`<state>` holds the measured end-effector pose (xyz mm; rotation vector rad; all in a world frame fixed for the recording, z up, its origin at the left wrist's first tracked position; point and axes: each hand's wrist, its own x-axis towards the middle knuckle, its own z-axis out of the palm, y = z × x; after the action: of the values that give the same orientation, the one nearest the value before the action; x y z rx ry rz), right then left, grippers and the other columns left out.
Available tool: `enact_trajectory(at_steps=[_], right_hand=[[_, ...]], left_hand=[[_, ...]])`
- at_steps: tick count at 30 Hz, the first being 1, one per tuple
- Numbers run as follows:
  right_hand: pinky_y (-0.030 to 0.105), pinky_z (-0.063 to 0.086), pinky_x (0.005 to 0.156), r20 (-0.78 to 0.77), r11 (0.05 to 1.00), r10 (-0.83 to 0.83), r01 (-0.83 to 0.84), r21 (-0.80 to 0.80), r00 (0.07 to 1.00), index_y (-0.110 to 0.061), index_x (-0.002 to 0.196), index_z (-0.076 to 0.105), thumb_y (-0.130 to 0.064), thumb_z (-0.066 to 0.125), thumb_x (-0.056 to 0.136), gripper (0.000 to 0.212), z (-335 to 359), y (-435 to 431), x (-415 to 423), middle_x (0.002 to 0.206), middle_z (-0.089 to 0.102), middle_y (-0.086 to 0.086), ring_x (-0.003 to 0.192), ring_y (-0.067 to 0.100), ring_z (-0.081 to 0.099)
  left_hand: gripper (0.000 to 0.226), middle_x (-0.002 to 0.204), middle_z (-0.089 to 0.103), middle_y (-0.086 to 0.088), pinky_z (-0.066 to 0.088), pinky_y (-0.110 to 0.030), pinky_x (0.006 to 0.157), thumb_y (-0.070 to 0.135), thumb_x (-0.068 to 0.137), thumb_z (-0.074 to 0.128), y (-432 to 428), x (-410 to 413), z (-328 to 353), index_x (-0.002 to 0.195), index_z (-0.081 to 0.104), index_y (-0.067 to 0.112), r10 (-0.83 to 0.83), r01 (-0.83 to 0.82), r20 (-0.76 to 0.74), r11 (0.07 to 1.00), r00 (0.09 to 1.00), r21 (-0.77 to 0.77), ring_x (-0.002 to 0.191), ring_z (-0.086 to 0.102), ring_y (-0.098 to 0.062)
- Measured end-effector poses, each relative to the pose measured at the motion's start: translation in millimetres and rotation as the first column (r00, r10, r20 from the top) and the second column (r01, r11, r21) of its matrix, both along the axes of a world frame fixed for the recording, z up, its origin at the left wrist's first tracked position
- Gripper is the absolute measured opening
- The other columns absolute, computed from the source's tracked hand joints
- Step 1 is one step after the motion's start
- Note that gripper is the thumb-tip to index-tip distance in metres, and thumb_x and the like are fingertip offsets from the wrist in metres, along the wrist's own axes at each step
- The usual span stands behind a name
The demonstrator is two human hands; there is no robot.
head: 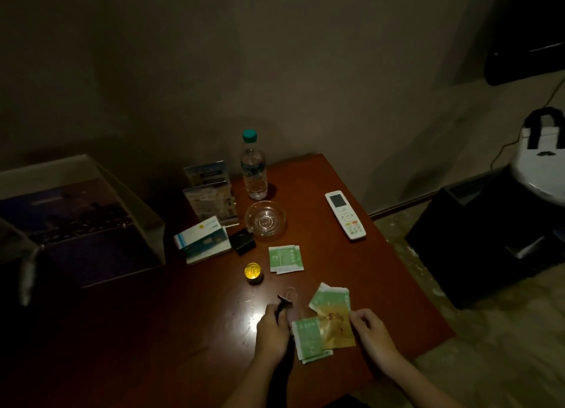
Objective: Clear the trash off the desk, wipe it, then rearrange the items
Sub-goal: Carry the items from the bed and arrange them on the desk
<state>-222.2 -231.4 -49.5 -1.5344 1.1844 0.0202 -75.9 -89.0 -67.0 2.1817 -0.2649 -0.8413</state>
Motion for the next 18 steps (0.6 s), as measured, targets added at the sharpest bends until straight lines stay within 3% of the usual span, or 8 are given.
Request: enact_trajectory(at_steps=[3,4,7,10,14,16,18], right_hand=[[0.036,0.047,0.085,-0.002,0.984,0.094,-0.094,-0.152,0.996,-0.018,0.090,0.056,-0.021,0.058,0.093,0.004,-4.8,-3.5,6.8,0.099,0.055,0.003,0.100,0.025,0.056],[0.032,0.045,0.088,-0.045,0.954,0.174,-0.180,-0.240,0.984,-0.021,0.098,0.055,-0.024,0.061,0.091,0.009,-4.4,-4.9,8.7,0.107,0.051,-0.001,0.108,0.022,0.052],[0.031,0.032,0.104,-0.312,0.703,0.471,-0.565,-0.433,0.825,-0.032,0.135,0.036,-0.039,0.065,0.083,0.060,5.0,-11.8,19.7,0.142,0.027,-0.003,0.132,0.019,0.027],[0.044,0.015,0.115,-0.470,0.472,0.650,-0.801,-0.368,0.598,-0.039,0.149,0.006,-0.048,0.070,0.074,0.100,12.3,-18.7,40.2,0.158,-0.005,-0.006,0.144,0.023,0.004],[0.047,0.013,0.115,-0.599,0.272,0.702,-0.922,-0.275,0.385,-0.036,0.150,-0.008,-0.046,0.078,0.069,0.118,12.1,-31.7,59.4,0.159,-0.004,0.000,0.145,0.027,0.001],[0.044,0.019,0.114,-0.626,0.245,0.689,-0.930,-0.273,0.365,-0.033,0.150,-0.008,-0.044,0.081,0.066,0.123,9.2,-34.8,61.8,0.157,0.006,0.002,0.142,0.026,0.010],[0.039,0.023,0.112,-0.597,0.336,0.671,-0.898,-0.282,0.439,-0.028,0.152,-0.003,-0.045,0.081,0.064,0.123,4.2,-32.4,61.0,0.153,0.018,0.001,0.137,0.023,0.021]], left_hand=[[0.018,0.085,0.065,-0.001,0.047,-0.029,0.063,0.018,0.100,0.042,5.7,2.4,-2.1,0.096,0.058,0.024,0.098,-0.097,0.067,0.995,0.993,-0.026,0.074,0.061,-0.014],[0.019,0.087,0.065,-0.001,0.048,-0.029,0.066,0.017,0.099,0.043,8.3,4.3,-2.2,0.098,0.060,0.024,0.116,-0.114,0.097,0.993,0.989,-0.027,0.076,0.060,-0.014],[0.020,0.094,0.067,0.000,0.045,-0.025,0.067,0.015,0.098,0.047,16.1,12.9,-3.5,0.106,0.064,0.021,0.112,-0.116,0.172,0.993,0.979,0.014,0.081,0.060,-0.013],[0.024,0.103,0.064,-0.001,0.039,-0.022,0.069,0.015,0.097,0.049,27.5,20.9,-3.8,0.111,0.066,0.024,0.101,-0.118,0.215,0.991,0.971,0.068,0.089,0.060,-0.016],[0.023,0.110,0.060,-0.008,0.035,-0.021,0.071,0.017,0.095,0.054,48.5,30.4,-8.2,0.116,0.062,0.014,0.055,-0.099,0.219,0.976,0.974,0.194,0.094,0.057,-0.018],[0.022,0.108,0.061,-0.006,0.034,-0.019,0.067,0.017,0.093,0.057,56.3,33.7,-11.2,0.115,0.060,0.014,0.041,-0.075,0.170,0.977,0.985,0.202,0.090,0.056,-0.015],[0.018,0.100,0.062,-0.004,0.035,-0.017,0.058,0.016,0.090,0.061,58.1,36.2,-12.1,0.108,0.058,0.018,0.032,-0.054,0.125,0.981,0.992,0.184,0.082,0.056,-0.013]])
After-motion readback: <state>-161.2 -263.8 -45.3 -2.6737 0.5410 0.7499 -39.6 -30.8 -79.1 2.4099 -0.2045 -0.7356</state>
